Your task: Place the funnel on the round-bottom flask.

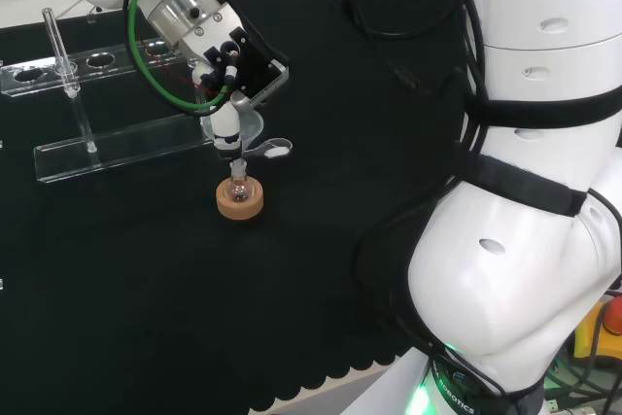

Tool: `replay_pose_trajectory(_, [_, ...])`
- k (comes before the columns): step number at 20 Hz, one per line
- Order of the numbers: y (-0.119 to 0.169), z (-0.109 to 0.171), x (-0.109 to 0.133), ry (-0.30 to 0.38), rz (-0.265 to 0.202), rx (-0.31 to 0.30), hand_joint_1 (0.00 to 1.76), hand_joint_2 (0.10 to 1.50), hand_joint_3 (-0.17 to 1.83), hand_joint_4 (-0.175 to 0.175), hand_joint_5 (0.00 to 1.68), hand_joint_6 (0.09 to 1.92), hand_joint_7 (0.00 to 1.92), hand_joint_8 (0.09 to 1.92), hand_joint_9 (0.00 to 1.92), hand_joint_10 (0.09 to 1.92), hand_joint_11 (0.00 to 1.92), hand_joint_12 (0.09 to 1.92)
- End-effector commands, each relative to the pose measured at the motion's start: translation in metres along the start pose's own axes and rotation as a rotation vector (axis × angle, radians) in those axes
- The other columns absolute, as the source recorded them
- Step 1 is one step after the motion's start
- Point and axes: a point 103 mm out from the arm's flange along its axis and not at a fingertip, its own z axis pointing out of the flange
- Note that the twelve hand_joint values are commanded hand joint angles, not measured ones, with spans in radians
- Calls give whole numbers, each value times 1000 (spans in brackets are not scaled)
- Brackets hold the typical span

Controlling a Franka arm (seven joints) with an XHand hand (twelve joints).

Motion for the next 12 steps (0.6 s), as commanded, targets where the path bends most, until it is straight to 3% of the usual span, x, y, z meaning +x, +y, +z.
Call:
replay_pose_trajectory(1, [0, 1, 0, 0, 1, -1, 1000, 620, 1082, -43, 481, 623, 512, 618, 866, 410, 614, 1266])
replay_pose_trajectory(12, [1, 1, 1, -7, 2, -6, 1000, 620, 1082, -43, 475, 623, 508, 617, 863, 410, 615, 1266])
